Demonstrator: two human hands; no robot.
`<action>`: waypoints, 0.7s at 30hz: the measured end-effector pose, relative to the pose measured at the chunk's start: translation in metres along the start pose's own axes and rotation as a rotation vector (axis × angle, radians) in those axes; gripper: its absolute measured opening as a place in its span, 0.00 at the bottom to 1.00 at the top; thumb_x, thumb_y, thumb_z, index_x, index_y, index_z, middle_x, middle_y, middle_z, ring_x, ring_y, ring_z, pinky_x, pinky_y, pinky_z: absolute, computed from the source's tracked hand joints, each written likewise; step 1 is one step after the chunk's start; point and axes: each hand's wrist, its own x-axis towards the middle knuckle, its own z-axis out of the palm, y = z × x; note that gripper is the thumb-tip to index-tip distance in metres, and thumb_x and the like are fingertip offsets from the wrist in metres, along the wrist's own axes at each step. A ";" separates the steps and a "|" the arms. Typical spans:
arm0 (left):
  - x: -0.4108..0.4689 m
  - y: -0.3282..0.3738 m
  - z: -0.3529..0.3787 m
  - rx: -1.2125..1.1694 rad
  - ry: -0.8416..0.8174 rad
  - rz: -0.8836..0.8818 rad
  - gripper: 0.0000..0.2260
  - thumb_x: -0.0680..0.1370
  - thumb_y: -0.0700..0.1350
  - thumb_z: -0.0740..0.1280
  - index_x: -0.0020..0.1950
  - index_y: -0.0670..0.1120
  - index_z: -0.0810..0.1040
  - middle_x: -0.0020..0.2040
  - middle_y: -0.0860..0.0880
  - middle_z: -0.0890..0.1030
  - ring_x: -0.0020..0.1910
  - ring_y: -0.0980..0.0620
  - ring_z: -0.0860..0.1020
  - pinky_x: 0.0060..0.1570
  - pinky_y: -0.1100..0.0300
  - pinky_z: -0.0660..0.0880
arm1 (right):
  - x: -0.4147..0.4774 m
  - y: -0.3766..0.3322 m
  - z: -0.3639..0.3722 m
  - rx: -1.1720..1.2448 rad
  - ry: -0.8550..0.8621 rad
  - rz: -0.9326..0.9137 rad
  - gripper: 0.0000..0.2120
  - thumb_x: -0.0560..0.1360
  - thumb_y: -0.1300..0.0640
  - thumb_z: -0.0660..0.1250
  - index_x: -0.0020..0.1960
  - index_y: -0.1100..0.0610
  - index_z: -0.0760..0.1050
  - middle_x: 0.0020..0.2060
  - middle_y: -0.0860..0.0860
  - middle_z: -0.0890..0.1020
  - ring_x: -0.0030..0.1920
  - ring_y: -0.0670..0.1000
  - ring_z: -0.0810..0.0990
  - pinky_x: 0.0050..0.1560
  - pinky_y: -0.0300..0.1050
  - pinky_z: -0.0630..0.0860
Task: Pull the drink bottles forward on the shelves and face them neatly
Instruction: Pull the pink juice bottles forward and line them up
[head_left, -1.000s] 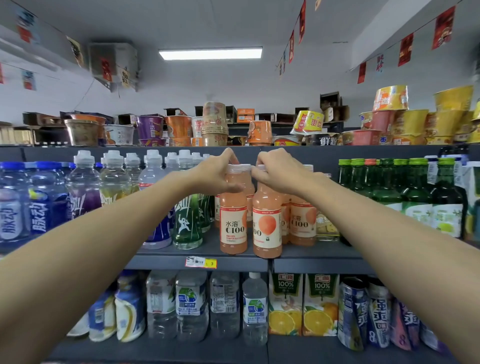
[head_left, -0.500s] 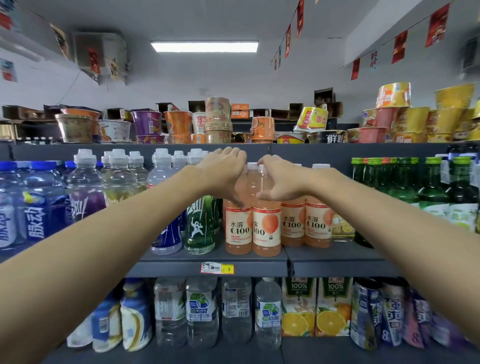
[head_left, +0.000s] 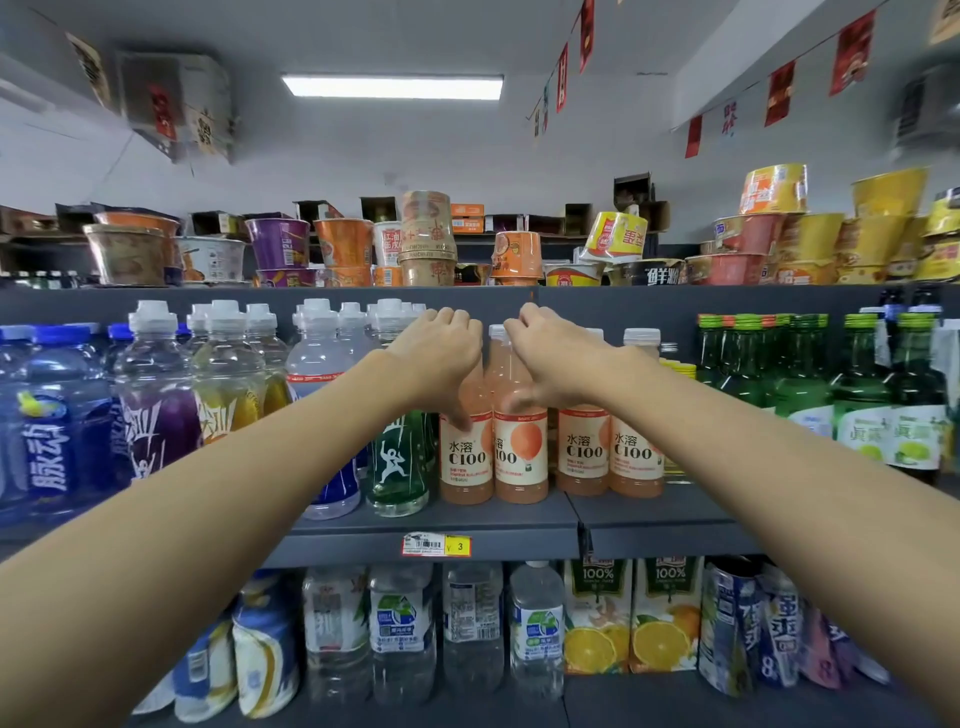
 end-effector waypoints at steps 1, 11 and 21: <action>0.001 0.001 0.000 0.001 -0.006 -0.003 0.50 0.59 0.73 0.75 0.69 0.41 0.68 0.59 0.45 0.75 0.58 0.46 0.73 0.64 0.51 0.71 | 0.001 0.000 0.000 -0.033 -0.037 -0.016 0.48 0.62 0.31 0.76 0.68 0.61 0.66 0.60 0.56 0.71 0.61 0.54 0.70 0.60 0.46 0.72; 0.012 0.003 0.008 0.001 -0.042 -0.044 0.46 0.59 0.69 0.78 0.65 0.41 0.70 0.58 0.45 0.76 0.57 0.46 0.74 0.60 0.52 0.71 | 0.012 0.001 0.011 -0.188 -0.005 -0.008 0.51 0.60 0.34 0.80 0.71 0.61 0.65 0.62 0.56 0.73 0.61 0.54 0.72 0.60 0.46 0.73; 0.023 0.005 0.016 0.025 -0.087 -0.064 0.44 0.62 0.66 0.79 0.66 0.39 0.70 0.58 0.44 0.76 0.57 0.45 0.75 0.60 0.53 0.73 | 0.027 -0.005 0.023 -0.273 -0.012 0.052 0.49 0.64 0.39 0.80 0.74 0.61 0.63 0.65 0.56 0.73 0.64 0.55 0.73 0.62 0.47 0.71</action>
